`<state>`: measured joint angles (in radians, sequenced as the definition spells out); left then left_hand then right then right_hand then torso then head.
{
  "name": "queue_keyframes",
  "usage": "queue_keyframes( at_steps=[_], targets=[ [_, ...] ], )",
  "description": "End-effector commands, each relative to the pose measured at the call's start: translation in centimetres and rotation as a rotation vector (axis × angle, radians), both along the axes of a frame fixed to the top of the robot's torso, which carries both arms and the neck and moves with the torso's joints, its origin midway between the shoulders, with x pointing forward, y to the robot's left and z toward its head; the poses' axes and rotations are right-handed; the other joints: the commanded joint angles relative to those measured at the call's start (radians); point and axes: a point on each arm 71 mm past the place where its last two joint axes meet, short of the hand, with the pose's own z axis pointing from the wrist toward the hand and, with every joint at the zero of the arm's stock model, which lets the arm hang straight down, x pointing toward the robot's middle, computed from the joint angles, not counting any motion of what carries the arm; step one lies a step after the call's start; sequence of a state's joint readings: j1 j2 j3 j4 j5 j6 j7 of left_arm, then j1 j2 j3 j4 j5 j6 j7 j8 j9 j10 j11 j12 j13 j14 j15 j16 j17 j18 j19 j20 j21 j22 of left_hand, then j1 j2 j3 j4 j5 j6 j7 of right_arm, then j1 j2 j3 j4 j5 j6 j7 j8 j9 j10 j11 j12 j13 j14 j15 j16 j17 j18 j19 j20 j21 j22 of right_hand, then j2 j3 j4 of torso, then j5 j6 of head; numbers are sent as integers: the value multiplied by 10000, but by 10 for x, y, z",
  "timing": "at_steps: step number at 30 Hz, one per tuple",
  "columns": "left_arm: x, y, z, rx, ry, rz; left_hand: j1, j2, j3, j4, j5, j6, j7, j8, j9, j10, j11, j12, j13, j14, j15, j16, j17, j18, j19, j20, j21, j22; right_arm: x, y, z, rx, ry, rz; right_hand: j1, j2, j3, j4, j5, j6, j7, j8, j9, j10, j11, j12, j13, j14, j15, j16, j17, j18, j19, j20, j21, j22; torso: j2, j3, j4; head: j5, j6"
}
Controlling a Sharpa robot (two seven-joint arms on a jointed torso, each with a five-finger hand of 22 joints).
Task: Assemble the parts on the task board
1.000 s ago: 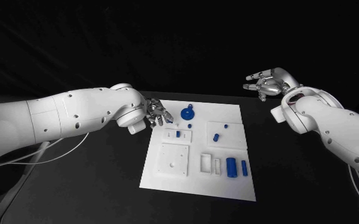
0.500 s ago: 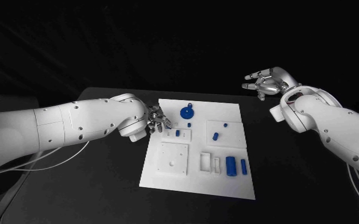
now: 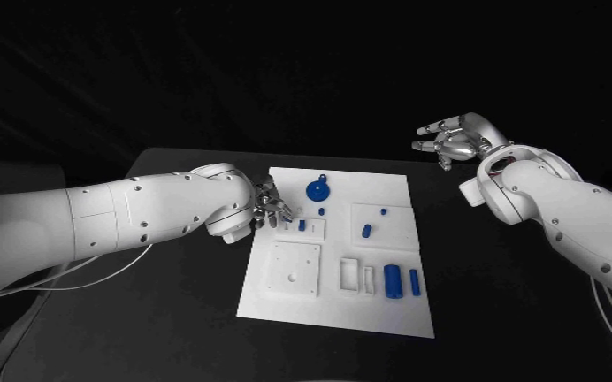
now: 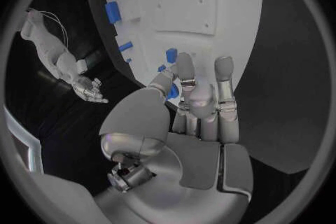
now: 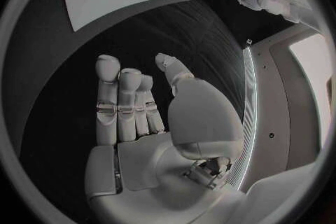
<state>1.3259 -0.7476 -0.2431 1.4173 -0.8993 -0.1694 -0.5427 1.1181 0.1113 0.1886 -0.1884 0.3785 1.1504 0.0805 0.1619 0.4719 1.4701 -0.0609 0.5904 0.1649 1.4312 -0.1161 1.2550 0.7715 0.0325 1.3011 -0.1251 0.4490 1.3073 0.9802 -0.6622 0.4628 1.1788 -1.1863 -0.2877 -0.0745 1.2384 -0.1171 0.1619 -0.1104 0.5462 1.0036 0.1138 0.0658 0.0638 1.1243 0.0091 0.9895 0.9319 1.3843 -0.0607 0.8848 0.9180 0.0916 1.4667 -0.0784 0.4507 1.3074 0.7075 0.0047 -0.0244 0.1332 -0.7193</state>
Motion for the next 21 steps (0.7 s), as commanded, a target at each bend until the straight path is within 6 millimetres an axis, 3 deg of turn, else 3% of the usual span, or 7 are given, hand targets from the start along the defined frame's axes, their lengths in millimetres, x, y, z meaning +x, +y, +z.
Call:
queue_keyframes(
  at_steps=[1, 21],
  targets=[
    [0, -1, 0, 364, -46, -210, 33, 104, 25, -39, -9, 1127, -1018, 36, 2458, 464, -90, 38, -8, 48, -6, 45, 17, 120, 8, 64, 54, 183, 0, 1, -1, -15, 65, 126, -70, 5, -6, 77, 33, 51, 50, -36, 4, -74, -1, 19, 0, -74, 10, -33, -12, 195, 148, 7, -51, 483, 3, 10, -6, 8, -9],
    [-1, 0, -8, 923, 336, -633, 54, 122, 49, -78, 14, 1121, -1004, -11, 2457, 464, -81, 4, -21, 37, 1, 13, -33, 120, -18, 66, 67, 179, 0, 0, 0, -19, 44, 102, -70, 5, -6, 77, 33, 51, 50, -36, 4, -74, -1, 19, 0, -74, 10, -33, -12, 195, 148, 7, -51, 483, 0, -2, -5, 1, -84]
  ],
)
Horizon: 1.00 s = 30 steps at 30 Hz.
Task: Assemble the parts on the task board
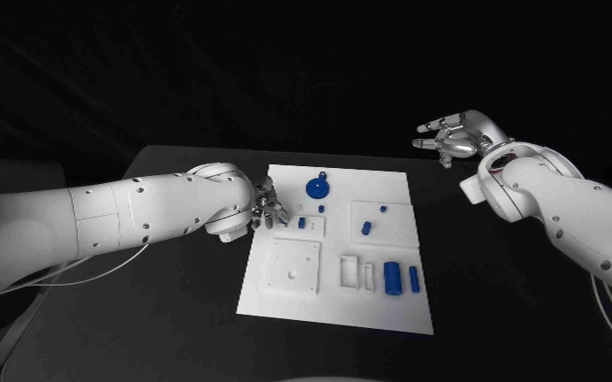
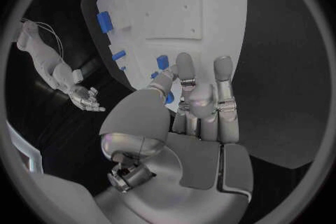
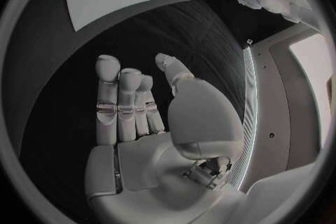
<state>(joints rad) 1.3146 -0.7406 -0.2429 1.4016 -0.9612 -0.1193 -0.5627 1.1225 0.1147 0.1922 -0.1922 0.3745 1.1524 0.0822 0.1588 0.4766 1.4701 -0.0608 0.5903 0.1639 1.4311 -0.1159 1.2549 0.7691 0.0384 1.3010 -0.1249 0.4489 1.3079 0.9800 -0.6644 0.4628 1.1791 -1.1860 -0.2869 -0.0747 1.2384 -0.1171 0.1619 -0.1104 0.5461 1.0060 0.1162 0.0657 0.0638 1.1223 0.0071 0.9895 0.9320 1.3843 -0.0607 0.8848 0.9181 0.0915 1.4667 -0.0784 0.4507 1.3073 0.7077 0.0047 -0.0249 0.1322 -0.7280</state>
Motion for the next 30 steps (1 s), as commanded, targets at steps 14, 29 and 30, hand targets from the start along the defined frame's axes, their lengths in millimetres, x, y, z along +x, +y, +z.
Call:
queue_keyframes(
  at_steps=[14, 29, 30],
  targets=[
    [-2, -4, -6, 204, 281, -336, -4, 93, 18, -57, 57, 1110, -1022, 14, 2418, 463, -82, 9, -6, 47, 1, 29, 16, 55, -16, 60, 76, 173, 0, 1, 0, 1, 15, 101, -70, 5, -6, 77, 33, 27, 26, -35, 5, -54, 19, 19, -2, -74, 10, -33, -13, 195, 147, 7, -51, 483, 3, -6, 7, 19, -30],
    [-2, -4, -9, 330, 545, -475, -28, 103, 12, -74, 54, 1106, -1019, -2, 2434, 463, -79, 1, -3, 42, 0, 14, -12, 50, -20, 54, 83, 169, 0, 0, -1, -4, 25, 90, -79, 4, 26, 85, 55, 27, 25, -34, 5, -53, 19, 23, -4, -73, 9, -36, -19, 194, 153, 6, -51, 485, 2, 5, -1, 26, -75],
    [-2, -4, -9, 350, 596, -513, -28, 103, 12, -74, 54, 1106, -1019, -2, 2434, 463, -79, 1, -3, 42, 0, 14, -12, 50, -20, 54, 83, 169, 0, 0, -1, -5, 26, 89, -79, 4, 26, 85, 55, 27, 25, -34, 5, -53, 19, 23, -4, -73, 9, -36, -19, 194, 153, 6, -51, 485, 0, 6, -2, 22, -78]
  ],
)
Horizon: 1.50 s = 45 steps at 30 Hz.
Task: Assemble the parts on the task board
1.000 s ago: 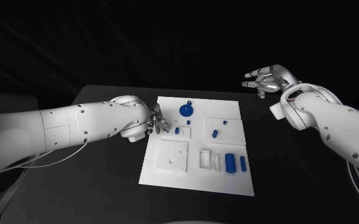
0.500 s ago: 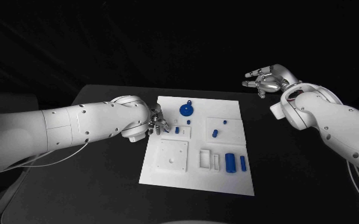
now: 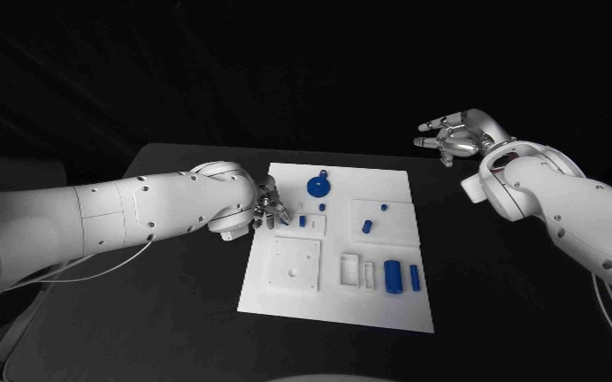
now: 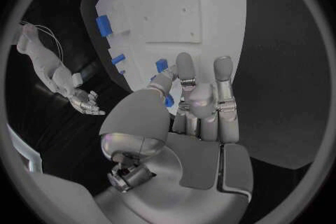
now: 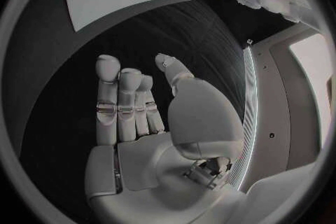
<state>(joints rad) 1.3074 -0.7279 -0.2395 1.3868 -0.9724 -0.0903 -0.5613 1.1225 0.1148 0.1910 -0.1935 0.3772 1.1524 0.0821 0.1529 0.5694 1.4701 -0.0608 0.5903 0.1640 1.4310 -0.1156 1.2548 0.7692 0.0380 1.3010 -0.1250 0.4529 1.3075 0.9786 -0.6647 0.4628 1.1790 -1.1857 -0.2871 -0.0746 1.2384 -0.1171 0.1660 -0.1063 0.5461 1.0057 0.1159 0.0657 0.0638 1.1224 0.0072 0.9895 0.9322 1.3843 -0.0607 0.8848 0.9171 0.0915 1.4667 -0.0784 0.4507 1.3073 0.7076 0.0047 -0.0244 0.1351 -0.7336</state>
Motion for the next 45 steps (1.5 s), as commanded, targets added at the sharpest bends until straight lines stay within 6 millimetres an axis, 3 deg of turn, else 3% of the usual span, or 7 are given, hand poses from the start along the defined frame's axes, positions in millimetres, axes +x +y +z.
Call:
queue_keyframes(
  at_steps=[1, 45],
  targets=[
    [-3, -2, -6, 229, 497, -348, -31, 86, 18, -71, 4, 1105, -1020, 53, 1505, 462, -77, -5, -6, 34, -6, -4, -46, 52, -21, 51, 43, 171, 0, 0, 0, -7, 14, 91, -68, 0, -12, 35, 52, 26, 28, -35, 4, -53, 18, 27, -1, -72, 8, -35, -8, 194, 155, 6, -42, 488, 1, 6, -8, -7, -21],
    [3, -11, -13, 701, 636, -728, 41, 88, -50, 11, -79, 1244, -1043, -22, 1472, 464, -91, 53, -21, 50, -7, 37, 10, 51, 4, 55, 40, 173, -1, 0, -5, 1, 140, 103, -55, 7, -4, 22, 53, 24, 29, -35, 5, -55, 18, 21, -7, -72, 8, -36, -8, 194, 151, 6, -58, 485, 2, 0, -1, -91, -8]
  ],
)
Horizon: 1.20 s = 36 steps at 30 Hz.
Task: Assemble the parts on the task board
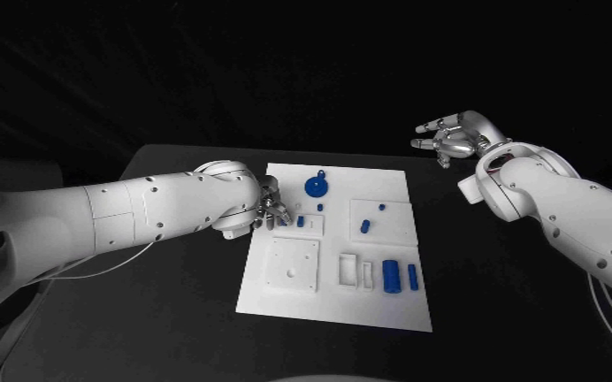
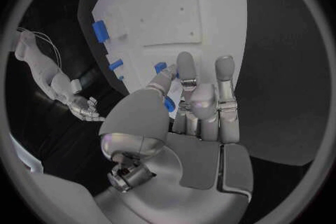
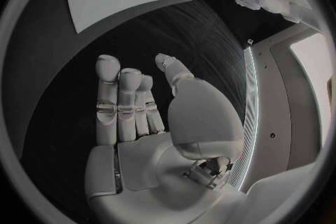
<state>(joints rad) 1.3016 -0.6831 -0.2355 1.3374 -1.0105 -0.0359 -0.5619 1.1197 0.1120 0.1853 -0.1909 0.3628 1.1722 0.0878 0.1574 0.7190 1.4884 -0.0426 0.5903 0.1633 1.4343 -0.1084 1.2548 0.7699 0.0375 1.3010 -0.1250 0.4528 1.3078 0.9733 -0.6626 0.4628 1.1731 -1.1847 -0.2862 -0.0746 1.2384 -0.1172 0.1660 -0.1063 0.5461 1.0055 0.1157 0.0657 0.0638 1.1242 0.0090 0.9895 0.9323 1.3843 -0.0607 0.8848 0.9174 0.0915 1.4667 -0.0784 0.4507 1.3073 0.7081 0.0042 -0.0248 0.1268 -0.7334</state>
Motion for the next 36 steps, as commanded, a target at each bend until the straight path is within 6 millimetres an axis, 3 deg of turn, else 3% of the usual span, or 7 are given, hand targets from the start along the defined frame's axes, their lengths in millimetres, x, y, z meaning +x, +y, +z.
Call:
queue_keyframes(
  at_steps=[1, 6, 10, 13, 17, 26, 36],
  targets=[
    [-5, -2, -10, 278, 561, -283, 66, 129, 11, -10, 29, 1029, -1095, -72, -12, 280, -268, 39, -20, 6, -76, 19, -29, 57, -6, 58, 36, 168, 0, 1, -1, -2, 60, 132, -55, 7, -4, 22, 53, 26, 32, -34, 5, -73, 0, 21, -8, -72, 8, -36, -11, 194, 151, 6, -58, 484, -3, 6, 6, -10, -11],
    [-3, -1, -11, 469, 752, -378, 55, 118, -11, 4, -60, 1010, -1091, -77, 8, 278, -263, 12, -28, 0, -79, -3, -59, 56, -21, 57, 27, 166, 0, 1, -1, -5, 64, 128, -82, 9, -14, 0, 55, 23, 32, -36, 4, -80, 2, 20, -8, -75, 9, -35, -8, 195, 152, 7, -54, 486, -7, 6, 12, -14, -17],
    [-1, -1, -12, 640, 845, -458, 47, 86, -274, 262, -970, 1040, -1118, -79, 22, 281, -268, -1, -29, -2, -88, -27, -80, 46, -32, 59, 4, 161, 0, 1, -1, -5, 64, 129, -82, 9, -14, 0, 55, 23, 32, -36, 4, -80, 2, 20, -8, -75, 9, -35, -8, 195, 152, 7, -54, 486, -4, 5, 5, -8, -13],
    [0, -1, -13, 757, 896, -525, 415, -70, -744, 732, -1120, 1057, -1131, -146, -11, 279, -269, -35, -29, 0, -98, -55, -102, 6, -15, 31, -49, 156, 0, 1, -1, -6, 62, 127, -82, 9, -14, 0, 55, 23, 32, -36, 4, -80, 2, 20, -8, -75, 9, -35, -8, 195, 152, 7, -54, 486, -1, 6, -7, -7, -12],
    [1, -1, -13, 846, 928, -556, 218, -348, -1019, 957, -1416, 1071, -1163, -149, -15, 277, -276, -60, -29, -14, -109, -101, -172, -10, -19, 15, -67, 157, 0, 0, -1, -10, 59, 117, -82, 9, -14, 0, 55, 23, 32, -36, 4, -80, 2, 20, -8, -75, 9, -35, -8, 195, 152, 7, -54, 486, -2, 7, -4, -24, -20],
    [3, 3, -12, 1011, 764, -526, 130, -920, -1432, 1621, -1609, 1149, -1188, -165, -40, 276, -288, -92, -8, -17, -134, -135, -215, -68, 1, -33, -122, 158, -1, -2, -1, -15, 48, 82, -89, 5, -39, 12, 60, 13, 33, -33, 5, -87, 5, 13, -15, -78, 11, -38, -10, 197, 147, 9, -79, 480, -6, 4, 6, -47, 16],
    [4, 8, -12, 1138, 636, -499, 200, -1478, -1196, 2264, -1731, 1200, -1189, -155, -23, 277, -290, -91, 5, -19, -136, -141, -218, -84, 17, -42, -152, 166, -1, -3, -2, -10, 39, 50, -73, 2, -51, 12, 67, -4, 37, -35, 4, -96, 5, 0, -27, -81, 13, -42, -12, 198, 147, 9, -84, 479, -6, -4, 12, -58, 23]
  ],
)
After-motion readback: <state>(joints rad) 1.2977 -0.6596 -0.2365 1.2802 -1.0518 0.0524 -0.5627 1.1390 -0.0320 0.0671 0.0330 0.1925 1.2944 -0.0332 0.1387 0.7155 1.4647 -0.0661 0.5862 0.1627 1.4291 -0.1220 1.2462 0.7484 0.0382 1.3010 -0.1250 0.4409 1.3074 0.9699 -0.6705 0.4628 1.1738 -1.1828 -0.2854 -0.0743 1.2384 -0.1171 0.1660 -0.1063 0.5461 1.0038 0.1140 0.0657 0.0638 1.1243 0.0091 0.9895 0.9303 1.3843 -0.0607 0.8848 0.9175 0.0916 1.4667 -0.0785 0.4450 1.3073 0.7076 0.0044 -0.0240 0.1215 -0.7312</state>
